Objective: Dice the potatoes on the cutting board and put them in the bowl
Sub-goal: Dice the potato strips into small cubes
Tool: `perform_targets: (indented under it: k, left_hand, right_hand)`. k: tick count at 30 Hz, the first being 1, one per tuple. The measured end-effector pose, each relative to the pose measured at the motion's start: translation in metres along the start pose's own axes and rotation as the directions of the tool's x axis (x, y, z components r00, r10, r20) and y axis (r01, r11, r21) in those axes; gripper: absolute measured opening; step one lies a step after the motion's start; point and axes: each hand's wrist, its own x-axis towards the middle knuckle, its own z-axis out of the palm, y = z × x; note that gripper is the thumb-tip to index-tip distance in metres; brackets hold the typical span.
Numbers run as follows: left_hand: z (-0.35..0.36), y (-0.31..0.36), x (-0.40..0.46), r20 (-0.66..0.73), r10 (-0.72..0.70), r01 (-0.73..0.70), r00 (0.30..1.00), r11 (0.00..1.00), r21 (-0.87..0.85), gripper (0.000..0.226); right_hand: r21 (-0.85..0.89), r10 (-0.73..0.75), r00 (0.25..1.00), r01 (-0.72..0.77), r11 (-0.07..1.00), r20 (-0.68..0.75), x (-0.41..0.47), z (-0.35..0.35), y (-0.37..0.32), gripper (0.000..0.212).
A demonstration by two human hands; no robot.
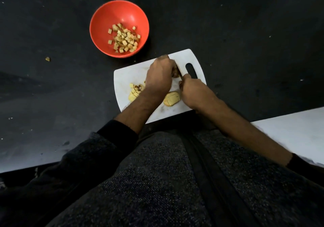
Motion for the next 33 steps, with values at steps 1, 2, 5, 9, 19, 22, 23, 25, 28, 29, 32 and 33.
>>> perform_targets:
  k: [1, 2, 5, 9, 19, 22, 23, 25, 28, 29, 32, 33]
  left_hand:
    - [0.001, 0.002, -0.002, -0.012, -0.013, 0.013, 1.000, 1.000, 0.000, 0.017]
    - [0.002, 0.003, -0.004, -0.020, -0.021, 0.021, 1.000, 1.000, 0.006, 0.019]
    - [0.007, 0.000, -0.006, -0.045, -0.028, 0.028, 0.999, 1.000, 0.001, 0.013]
    - [0.003, -0.001, -0.003, -0.008, -0.049, 0.049, 0.999, 0.999, 0.007, 0.011]
    - [-0.004, 0.000, 0.001, 0.047, -0.002, 0.000, 0.999, 0.999, 0.040, 0.014]
    - [-0.004, 0.000, 0.001, 0.036, 0.022, -0.024, 0.999, 0.998, 0.062, 0.014]
    - [-0.003, -0.001, 0.001, 0.032, 0.028, -0.030, 0.999, 0.997, 0.064, 0.014]
    - [-0.002, -0.001, 0.001, 0.042, 0.038, -0.041, 0.998, 0.996, 0.076, 0.016]
    - [-0.001, -0.003, 0.003, 0.060, 0.054, -0.059, 0.997, 0.994, 0.089, 0.020]
    - [0.000, -0.004, 0.004, 0.066, 0.054, -0.060, 0.996, 0.994, 0.089, 0.020]
    - [0.000, -0.006, 0.007, 0.072, 0.058, -0.064, 0.996, 0.995, 0.076, 0.017]
    - [0.000, -0.007, 0.007, 0.069, 0.057, -0.062, 0.996, 0.995, 0.075, 0.015]
  right_hand:
    - [0.005, -0.005, 1.000, 0.005, 1.000, 0.004, -0.004, 0.002, 0.003, 0.020]
    - [0.008, -0.007, 1.000, 0.007, 1.000, 0.011, -0.009, 0.005, 0.007, 0.019]
    - [-0.013, -0.025, 1.000, 0.025, 1.000, 0.016, -0.029, 0.016, 0.019, 0.018]
    - [-0.072, -0.055, 0.998, 0.053, 0.996, -0.018, -0.041, 0.023, 0.025, 0.020]
    - [-0.064, -0.100, 0.969, 0.088, 0.994, -0.225, -0.020, 0.005, -0.001, 0.025]
    - [-0.021, -0.074, 0.980, 0.072, 0.997, -0.186, -0.010, 0.014, -0.006, 0.022]
    - [-0.016, -0.061, 0.983, 0.059, 0.998, -0.175, -0.009, 0.015, -0.007, 0.022]
    - [-0.026, -0.049, 0.984, 0.045, 0.999, -0.171, -0.006, 0.018, -0.008, 0.021]
    - [-0.027, -0.038, 0.986, 0.034, 0.999, -0.160, -0.006, 0.021, -0.007, 0.020]
    - [-0.037, -0.037, 0.988, 0.032, 0.999, -0.152, -0.005, 0.022, -0.007, 0.021]
    - [-0.106, -0.035, 0.990, 0.021, 0.994, -0.135, -0.003, 0.026, -0.007, 0.026]
    - [-0.116, -0.031, 0.990, 0.015, 0.993, -0.140, -0.002, 0.027, -0.008, 0.027]
